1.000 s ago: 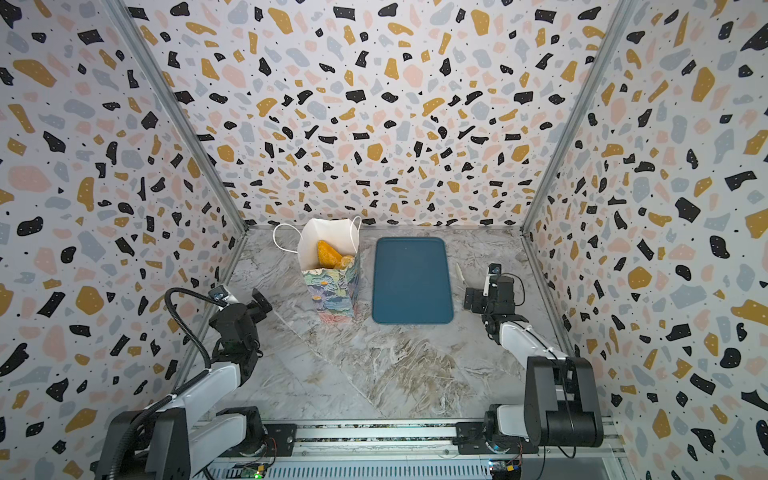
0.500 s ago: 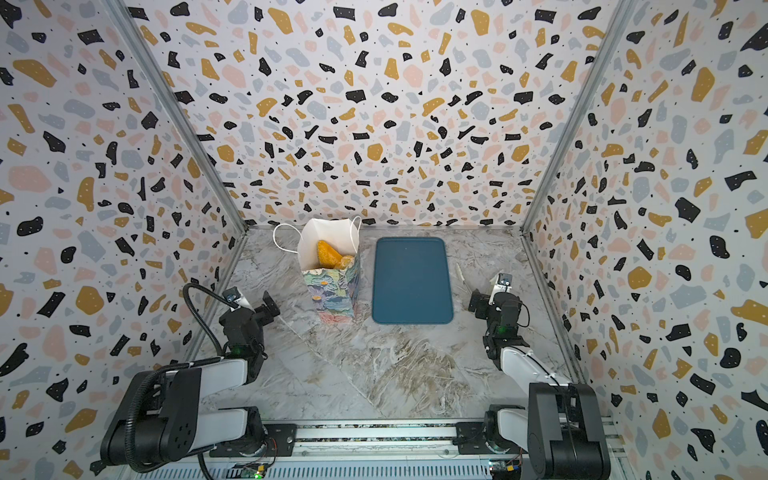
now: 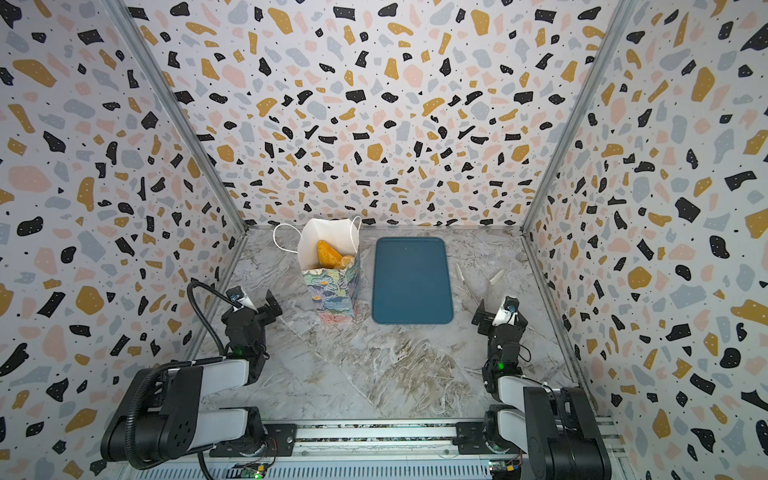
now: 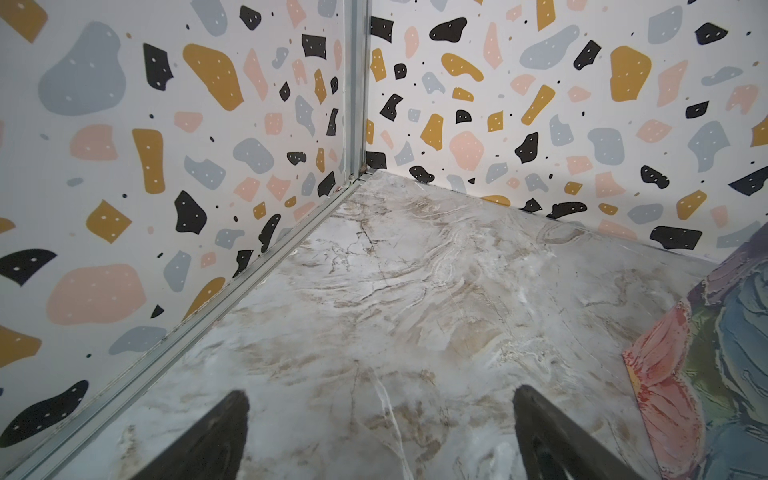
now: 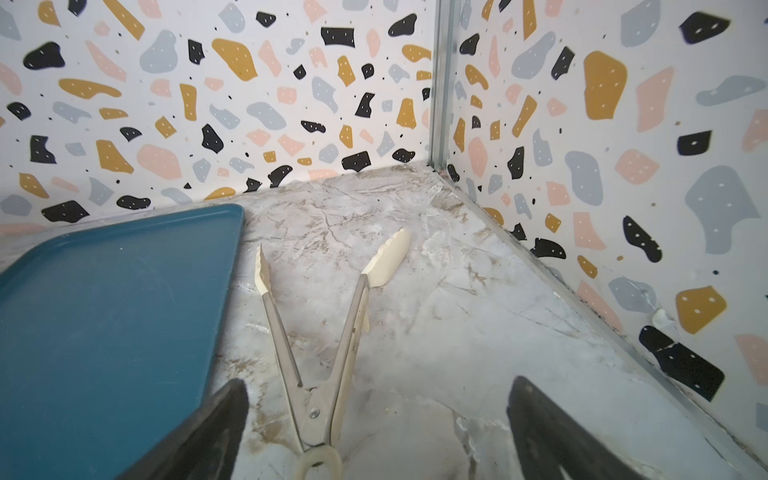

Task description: Place the fake bread into the paper bag

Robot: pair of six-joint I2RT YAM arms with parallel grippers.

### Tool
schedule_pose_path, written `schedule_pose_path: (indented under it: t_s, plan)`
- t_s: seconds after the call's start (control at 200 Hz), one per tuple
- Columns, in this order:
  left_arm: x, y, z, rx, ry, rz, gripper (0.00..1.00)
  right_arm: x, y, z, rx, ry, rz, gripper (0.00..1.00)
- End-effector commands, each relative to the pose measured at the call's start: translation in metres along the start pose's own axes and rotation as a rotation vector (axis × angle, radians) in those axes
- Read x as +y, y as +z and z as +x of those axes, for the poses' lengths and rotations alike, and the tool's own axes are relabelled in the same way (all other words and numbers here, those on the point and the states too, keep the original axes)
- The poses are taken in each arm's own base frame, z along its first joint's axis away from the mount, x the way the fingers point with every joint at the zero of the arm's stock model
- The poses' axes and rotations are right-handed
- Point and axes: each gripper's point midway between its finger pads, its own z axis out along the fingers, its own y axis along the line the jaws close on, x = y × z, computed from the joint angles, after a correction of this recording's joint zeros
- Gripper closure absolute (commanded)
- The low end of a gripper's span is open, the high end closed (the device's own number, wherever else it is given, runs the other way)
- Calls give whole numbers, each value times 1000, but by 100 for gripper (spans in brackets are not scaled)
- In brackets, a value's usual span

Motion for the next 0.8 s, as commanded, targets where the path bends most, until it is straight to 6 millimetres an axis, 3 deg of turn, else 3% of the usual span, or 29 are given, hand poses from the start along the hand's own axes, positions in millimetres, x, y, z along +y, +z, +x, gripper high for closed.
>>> schedule_pose_path:
  t_s: [0.0,0.115,0.26,0.39,0.571,0.791]
  plan:
    - [-2,-9,-17,-91,-2,15,0,1,2,-26,-107,27,-1,1]
    - [0,-17,-17,-121,-4,14,0,6,4,-27,-112,25,-26,1]
    - [4,-32,-13,-174,-20,20,0,-5,2,-27,-139,44,31,1]
    - [-17,-16,-10,-138,36,86,0,3,2,-27,-158,28,-15,1]
    - [-17,-14,-6,-108,53,79,0,19,5,-26,-152,-19,-82,1]
    - [-22,-15,-7,-114,54,106,0,22,10,-24,-138,-32,-83,1]
